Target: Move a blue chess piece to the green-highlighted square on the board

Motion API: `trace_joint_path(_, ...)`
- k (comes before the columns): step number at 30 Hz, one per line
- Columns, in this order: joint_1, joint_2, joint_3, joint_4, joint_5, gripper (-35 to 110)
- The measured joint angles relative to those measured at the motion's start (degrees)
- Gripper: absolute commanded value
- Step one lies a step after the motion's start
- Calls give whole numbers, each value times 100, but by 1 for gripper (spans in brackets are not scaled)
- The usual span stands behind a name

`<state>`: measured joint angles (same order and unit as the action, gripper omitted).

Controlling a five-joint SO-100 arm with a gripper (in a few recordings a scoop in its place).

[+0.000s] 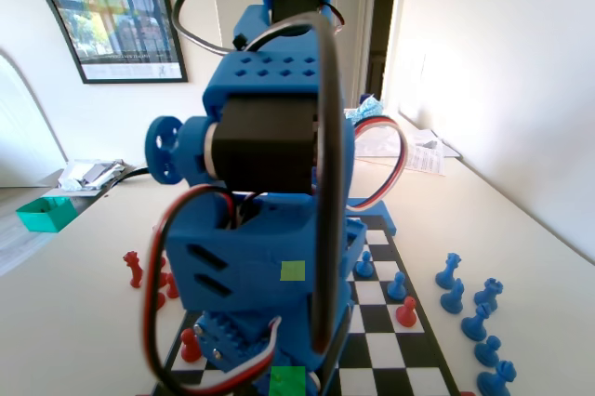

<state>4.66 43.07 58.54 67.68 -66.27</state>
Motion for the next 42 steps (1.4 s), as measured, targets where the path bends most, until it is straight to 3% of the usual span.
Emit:
trace_joint_path(15, -18, 0, 0, 26, -44, 1)
trace_joint_path(24, -105, 105, -255, 598, -97, 1)
trace_joint_path(42, 149, 2953, 642, 1898, -1160, 1)
